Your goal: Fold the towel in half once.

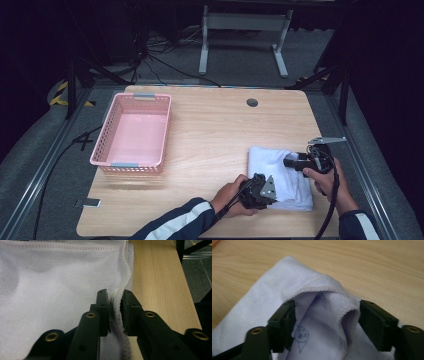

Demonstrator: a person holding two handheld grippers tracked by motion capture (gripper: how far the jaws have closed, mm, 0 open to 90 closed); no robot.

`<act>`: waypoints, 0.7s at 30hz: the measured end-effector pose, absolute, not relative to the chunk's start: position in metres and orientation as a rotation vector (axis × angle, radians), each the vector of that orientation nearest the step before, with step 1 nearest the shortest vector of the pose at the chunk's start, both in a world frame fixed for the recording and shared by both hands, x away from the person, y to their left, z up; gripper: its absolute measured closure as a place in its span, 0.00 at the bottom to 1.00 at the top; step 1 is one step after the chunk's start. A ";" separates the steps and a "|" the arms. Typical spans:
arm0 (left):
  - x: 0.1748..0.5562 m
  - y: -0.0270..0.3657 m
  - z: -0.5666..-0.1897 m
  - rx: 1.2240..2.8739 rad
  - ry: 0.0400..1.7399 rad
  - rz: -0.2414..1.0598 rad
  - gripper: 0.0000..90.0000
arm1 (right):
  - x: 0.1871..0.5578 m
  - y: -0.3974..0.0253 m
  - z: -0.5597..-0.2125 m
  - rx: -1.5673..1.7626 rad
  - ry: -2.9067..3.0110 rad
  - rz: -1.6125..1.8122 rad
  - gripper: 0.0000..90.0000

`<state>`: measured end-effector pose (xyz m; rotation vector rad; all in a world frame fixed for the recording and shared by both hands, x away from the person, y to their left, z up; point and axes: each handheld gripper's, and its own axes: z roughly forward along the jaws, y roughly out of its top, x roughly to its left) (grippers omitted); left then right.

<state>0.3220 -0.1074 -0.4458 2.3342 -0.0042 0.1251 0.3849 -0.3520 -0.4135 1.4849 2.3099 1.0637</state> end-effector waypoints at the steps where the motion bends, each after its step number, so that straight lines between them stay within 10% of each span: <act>1: 0.322 -0.108 -0.445 2.350 -0.010 0.128 0.89 | 0.386 -0.348 -0.417 1.489 2.327 1.028 0.26; 7: 0.322 -0.107 -0.445 2.337 -0.002 0.134 0.92 | 0.394 -0.336 -0.438 1.456 2.419 0.914 0.22; 13: 0.324 -0.105 -0.440 2.341 -0.014 0.154 0.94 | 0.390 -0.337 -0.430 1.375 2.409 0.937 0.89; 21: 0.322 -0.101 -0.406 2.241 -0.025 0.178 0.94 | 0.376 -0.358 -0.383 1.386 2.347 1.070 0.88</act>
